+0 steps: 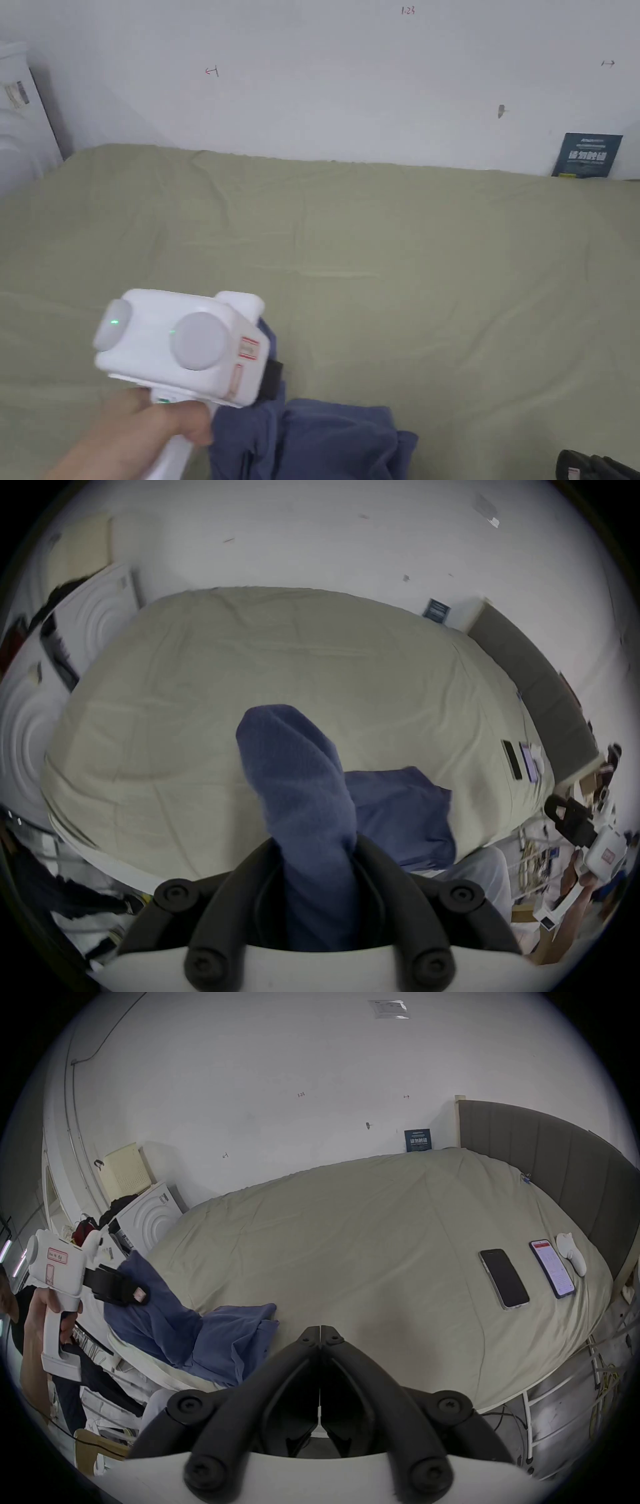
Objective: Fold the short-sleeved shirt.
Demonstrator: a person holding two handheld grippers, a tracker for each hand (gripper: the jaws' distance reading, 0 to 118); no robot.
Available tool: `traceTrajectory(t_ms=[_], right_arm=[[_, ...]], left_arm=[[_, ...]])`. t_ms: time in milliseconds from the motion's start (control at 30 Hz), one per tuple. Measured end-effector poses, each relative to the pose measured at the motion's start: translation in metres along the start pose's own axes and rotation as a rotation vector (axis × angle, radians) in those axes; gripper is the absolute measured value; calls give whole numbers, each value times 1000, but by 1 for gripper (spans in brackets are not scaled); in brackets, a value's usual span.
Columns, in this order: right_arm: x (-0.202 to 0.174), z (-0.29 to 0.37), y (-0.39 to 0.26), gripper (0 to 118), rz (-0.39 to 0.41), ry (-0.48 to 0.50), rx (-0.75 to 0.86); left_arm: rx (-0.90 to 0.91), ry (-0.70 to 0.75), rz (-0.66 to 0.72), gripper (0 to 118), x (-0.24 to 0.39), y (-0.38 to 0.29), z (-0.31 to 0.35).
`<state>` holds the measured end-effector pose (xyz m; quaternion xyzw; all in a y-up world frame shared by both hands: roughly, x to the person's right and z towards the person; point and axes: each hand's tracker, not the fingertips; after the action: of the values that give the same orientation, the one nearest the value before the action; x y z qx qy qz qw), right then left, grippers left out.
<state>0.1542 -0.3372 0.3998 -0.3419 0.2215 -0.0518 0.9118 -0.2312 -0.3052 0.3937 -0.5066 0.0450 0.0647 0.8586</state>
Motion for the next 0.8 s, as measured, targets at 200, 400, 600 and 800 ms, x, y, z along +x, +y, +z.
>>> traceTrajectory(t_ms=[200,400,600,800], right_arm=[[14,5,-3,0,-42,-8,7],[24,8,-9,0,-64,-22,-6],[28,12,-8,0,-65,-36,-4],[25,4,-6,0,-89,-15,-6]], left_arm=[[-101,103,-174,10,92,-4,-71],[-104,74,-193,109,136,-16,-116],[-42,-154,56,105,71,-9,-61],[106,-519,339,0,-11,-15,-49]])
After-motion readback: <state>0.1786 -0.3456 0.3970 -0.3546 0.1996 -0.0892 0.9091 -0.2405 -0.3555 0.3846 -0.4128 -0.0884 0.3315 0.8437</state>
